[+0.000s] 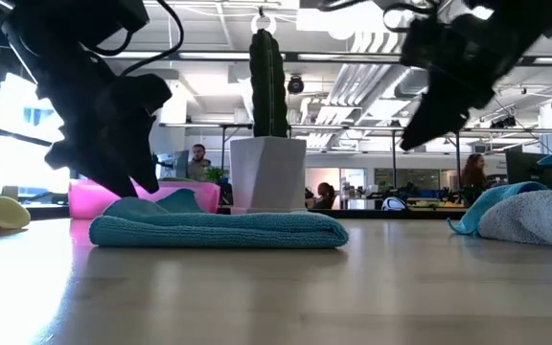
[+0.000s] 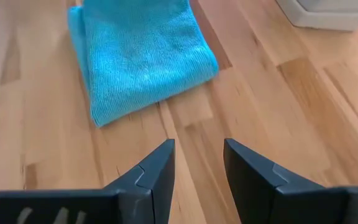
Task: Fold microfiber towels
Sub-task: Put the left folded blue microfiber towel on the pink bin
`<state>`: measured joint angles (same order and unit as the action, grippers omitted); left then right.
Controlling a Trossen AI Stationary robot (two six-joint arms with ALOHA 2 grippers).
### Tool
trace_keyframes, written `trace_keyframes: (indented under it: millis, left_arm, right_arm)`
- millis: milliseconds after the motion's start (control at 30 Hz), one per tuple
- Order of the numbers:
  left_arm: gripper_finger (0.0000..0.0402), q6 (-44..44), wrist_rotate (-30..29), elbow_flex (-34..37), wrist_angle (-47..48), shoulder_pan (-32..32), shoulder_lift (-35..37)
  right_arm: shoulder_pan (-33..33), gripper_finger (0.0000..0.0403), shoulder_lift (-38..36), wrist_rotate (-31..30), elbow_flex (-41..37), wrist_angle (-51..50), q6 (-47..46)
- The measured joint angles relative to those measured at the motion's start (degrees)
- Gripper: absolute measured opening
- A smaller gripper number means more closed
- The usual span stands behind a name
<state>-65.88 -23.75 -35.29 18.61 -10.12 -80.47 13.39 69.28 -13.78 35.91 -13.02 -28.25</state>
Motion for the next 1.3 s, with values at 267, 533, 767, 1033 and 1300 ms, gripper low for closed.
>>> trace_keyframes:
  millis: [267, 533, 767, 1033, 1300]
  left_arm:
    - [0.0206, -3.68, 0.04, 0.04, -0.66, -1.32, -0.7]
    - [0.0206, -5.97, -0.64, 0.0, -1.35, -1.79, -1.6]
    - [0.0206, -6.17, 2.44, 0.0, -5.06, -2.1, -5.79]
    - [0.0205, -6.92, 2.56, -0.04, -7.51, -2.06, -8.55]
    - [0.0205, -7.02, 3.7, -0.01, -10.94, -2.0, -8.77]
  right_arm:
    - [2.69, 0.0128, -12.0, -1.8, -15.19, 13.54, 0.1]
    - [4.8, 0.0128, -20.86, -2.77, -22.54, 17.89, 5.06]
    - [4.78, 0.0128, -28.22, -5.79, -26.86, 18.43, 5.82]
    - [4.78, 0.0128, -30.4, -3.23, -27.5, 13.25, -1.68]
    - [4.77, 0.0128, -30.38, -1.49, -27.5, 10.94, -11.82]
